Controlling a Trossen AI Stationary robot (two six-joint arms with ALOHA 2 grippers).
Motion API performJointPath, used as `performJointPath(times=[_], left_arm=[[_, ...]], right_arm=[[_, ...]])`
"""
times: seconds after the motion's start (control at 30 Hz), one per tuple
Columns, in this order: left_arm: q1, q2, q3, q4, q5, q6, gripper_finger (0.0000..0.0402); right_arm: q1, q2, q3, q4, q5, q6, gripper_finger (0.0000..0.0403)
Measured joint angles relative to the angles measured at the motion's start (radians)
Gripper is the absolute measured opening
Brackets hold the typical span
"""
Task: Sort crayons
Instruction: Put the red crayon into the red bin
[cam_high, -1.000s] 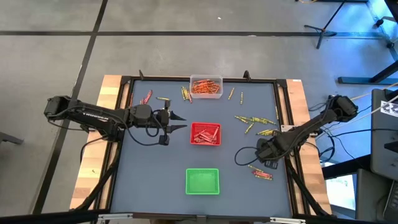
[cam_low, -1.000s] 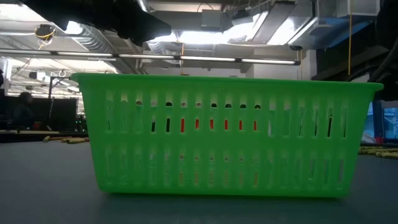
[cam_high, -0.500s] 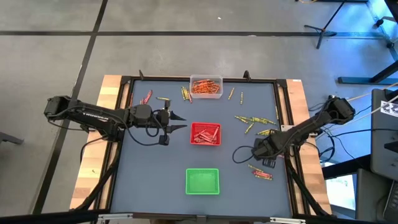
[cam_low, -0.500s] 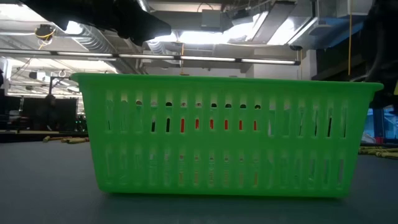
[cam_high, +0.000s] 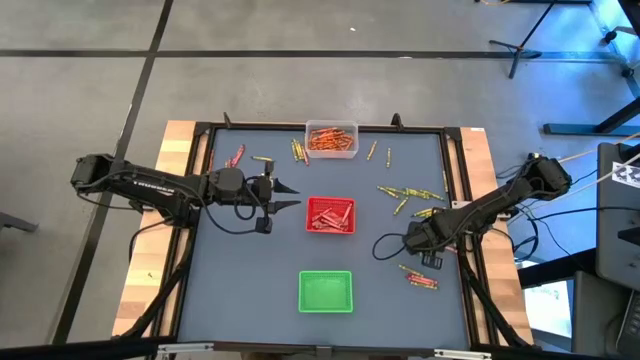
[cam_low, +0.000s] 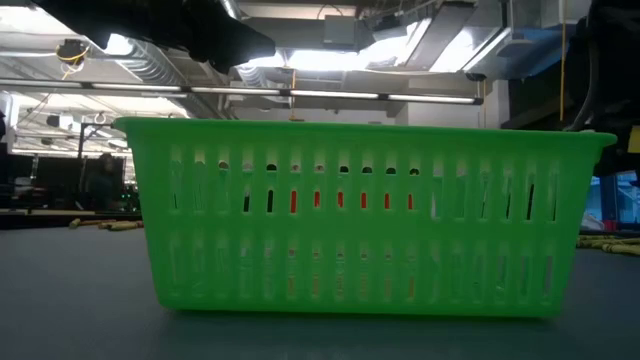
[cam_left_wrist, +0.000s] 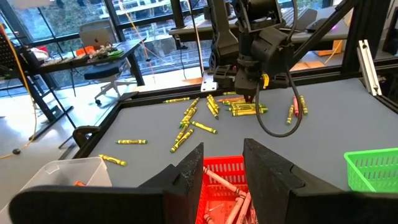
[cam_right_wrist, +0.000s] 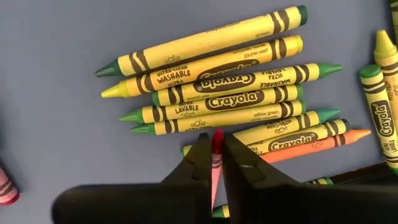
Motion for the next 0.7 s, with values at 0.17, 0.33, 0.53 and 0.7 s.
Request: performJointPath(times=[0.17,0.33,0.53,0.7], left_arm=[[0.0,0.0,0.0,0.0,0.0,0.0,0.0099],[0.0,0.0,0.0,0.001,0.0,0.0,0.0099],[0.0,0.0,0.0,0.002,0.0,0.0,0.0099],[0.0,0.0,0.0,0.002,0.0,0.0,0.0099]], right_arm=[[0.0,0.0,0.014,-0.009,-0.008,-0.004,0.0022],[0.0,0.0,0.104,-0.028,-0.007,-0.028,0.0014],[-0.027,0.0,0.258,-0.099,0.064,-0.045,0.0013],[-0.095,0.0,0.351,-0.075,0.167,-0.127,0.0013]])
